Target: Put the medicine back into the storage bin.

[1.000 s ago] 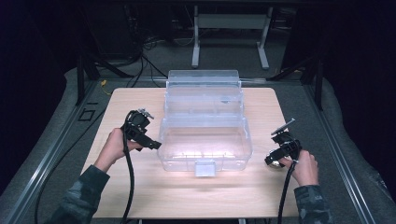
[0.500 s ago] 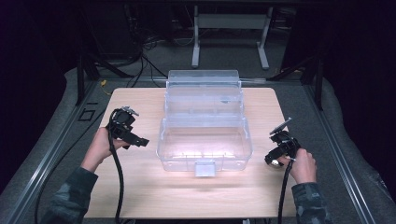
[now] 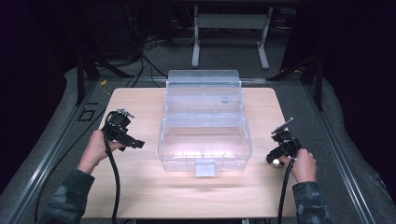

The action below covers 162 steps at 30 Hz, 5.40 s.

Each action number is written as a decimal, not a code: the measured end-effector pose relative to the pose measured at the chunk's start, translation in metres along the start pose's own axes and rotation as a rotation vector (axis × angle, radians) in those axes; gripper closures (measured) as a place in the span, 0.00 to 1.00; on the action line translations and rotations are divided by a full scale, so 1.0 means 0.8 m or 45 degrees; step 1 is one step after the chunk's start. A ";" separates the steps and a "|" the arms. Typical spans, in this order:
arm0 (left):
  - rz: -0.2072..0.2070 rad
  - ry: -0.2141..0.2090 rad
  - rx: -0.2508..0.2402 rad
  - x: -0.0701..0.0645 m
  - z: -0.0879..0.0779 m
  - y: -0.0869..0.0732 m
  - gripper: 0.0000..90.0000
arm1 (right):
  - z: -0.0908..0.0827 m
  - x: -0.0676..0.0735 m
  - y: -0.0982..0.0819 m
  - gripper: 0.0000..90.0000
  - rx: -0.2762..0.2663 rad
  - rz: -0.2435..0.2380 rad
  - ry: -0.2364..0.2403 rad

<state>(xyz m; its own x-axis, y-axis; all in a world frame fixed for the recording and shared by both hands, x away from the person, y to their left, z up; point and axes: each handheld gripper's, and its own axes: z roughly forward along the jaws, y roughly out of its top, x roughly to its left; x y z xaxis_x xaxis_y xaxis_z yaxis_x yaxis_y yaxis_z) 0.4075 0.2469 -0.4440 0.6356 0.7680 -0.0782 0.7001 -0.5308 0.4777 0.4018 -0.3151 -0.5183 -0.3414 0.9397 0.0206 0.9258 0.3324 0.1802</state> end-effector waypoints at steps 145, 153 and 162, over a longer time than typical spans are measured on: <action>-0.029 -0.001 0.055 0.025 0.013 -0.022 0.02 | -0.085 0.181 0.093 0.24 0.101 -0.558 0.055; -0.027 -0.004 0.037 0.024 0.007 -0.017 0.02 | -0.111 0.175 0.087 0.16 -0.031 -0.551 0.095; 0.003 0.003 0.015 0.020 0.000 0.001 0.02 | -0.124 0.174 0.067 0.15 -0.146 -0.577 0.145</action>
<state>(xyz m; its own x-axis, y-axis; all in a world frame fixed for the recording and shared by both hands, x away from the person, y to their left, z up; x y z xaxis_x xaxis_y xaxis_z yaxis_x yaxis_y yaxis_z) 0.4183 0.2586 -0.4446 0.6367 0.7675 -0.0752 0.7023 -0.5368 0.4677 0.3877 -0.1743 -0.4084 -0.7281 0.6851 0.0213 0.6577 0.6895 0.3033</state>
